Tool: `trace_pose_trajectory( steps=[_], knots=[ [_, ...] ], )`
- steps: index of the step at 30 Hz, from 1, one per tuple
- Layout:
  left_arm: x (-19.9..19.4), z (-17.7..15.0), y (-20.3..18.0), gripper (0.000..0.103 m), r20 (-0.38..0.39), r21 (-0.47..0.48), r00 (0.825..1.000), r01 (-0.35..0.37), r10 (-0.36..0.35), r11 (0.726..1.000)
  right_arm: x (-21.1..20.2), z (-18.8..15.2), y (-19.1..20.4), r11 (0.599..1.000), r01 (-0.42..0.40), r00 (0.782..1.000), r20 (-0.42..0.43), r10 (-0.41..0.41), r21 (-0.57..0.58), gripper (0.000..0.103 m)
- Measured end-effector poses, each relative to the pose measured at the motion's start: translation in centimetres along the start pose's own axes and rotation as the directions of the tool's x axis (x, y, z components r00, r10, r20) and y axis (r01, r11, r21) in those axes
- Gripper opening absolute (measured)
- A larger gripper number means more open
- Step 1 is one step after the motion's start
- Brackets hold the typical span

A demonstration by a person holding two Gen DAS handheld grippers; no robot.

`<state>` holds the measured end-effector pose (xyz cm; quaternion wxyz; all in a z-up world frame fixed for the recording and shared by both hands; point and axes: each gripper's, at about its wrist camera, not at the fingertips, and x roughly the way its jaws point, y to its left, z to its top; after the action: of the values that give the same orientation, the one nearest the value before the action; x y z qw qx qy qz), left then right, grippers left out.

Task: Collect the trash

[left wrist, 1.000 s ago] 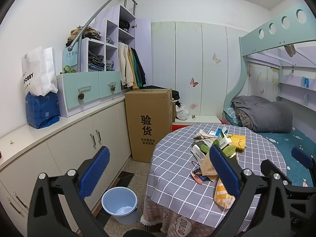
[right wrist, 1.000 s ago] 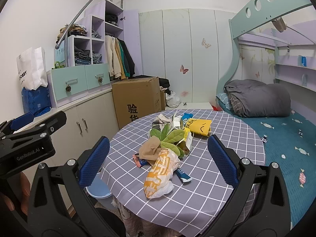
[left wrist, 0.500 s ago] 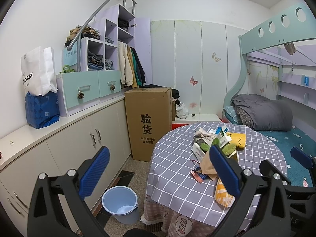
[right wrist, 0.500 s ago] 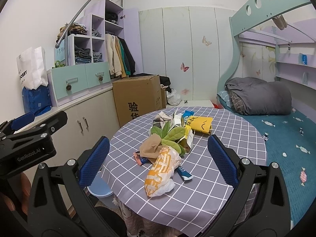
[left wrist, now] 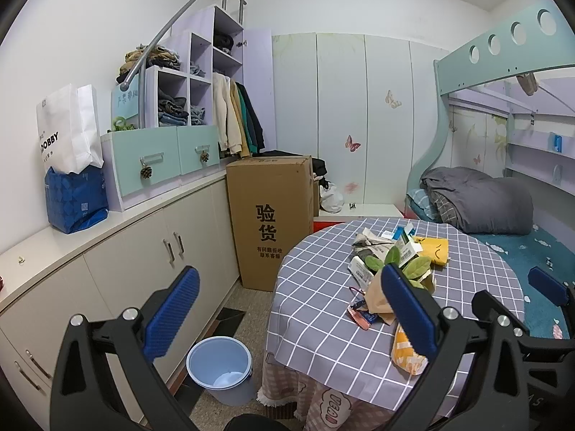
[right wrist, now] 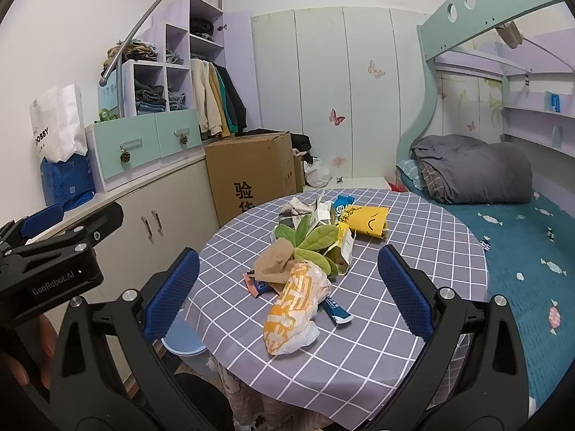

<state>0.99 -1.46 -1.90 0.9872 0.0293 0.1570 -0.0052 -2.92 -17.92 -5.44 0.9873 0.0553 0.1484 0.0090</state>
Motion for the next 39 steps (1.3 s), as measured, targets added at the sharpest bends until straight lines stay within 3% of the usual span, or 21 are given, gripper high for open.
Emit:
trace_pose_trajectory(
  steps=[20,23,27,32,35,39],
  knots=[
    [2.1,-0.8,-1.0,0.099,-0.032,0.044,0.999,-0.024,0.025,0.999,2.1,-0.1,-2.1,0.998,0.016,0.997,-0.082,-0.011,0.068,0.097],
    [3.6,-1.5,-1.8,0.099,-0.070,0.096,0.997,-0.016,0.022,0.995,3.2,-0.6,-2.7,0.996,0.027,0.993,-0.118,-0.017,0.081,0.097],
    [5.5,-2.5,-2.4,0.099,-0.133,0.095,0.991,0.015,-0.002,0.995,5.2,-1.6,-3.8,0.993,0.036,0.984,-0.177,-0.015,0.115,0.097],
    [8.9,-4.1,-3.3,0.099,-0.254,0.052,0.963,0.106,-0.089,0.993,7.2,-2.8,-5.2,0.987,0.052,0.972,-0.236,-0.015,0.151,0.097],
    [10.7,-5.0,-5.1,0.098,-0.318,0.026,0.931,0.195,-0.177,0.981,7.5,-3.0,-7.1,0.978,0.096,0.970,-0.236,-0.051,0.185,0.097],
    [12.8,-6.1,-8.4,0.098,-0.387,0.041,0.891,0.274,-0.238,0.961,7.9,-3.3,-9.7,0.964,0.143,0.965,-0.248,-0.085,0.226,0.097]
  ],
)
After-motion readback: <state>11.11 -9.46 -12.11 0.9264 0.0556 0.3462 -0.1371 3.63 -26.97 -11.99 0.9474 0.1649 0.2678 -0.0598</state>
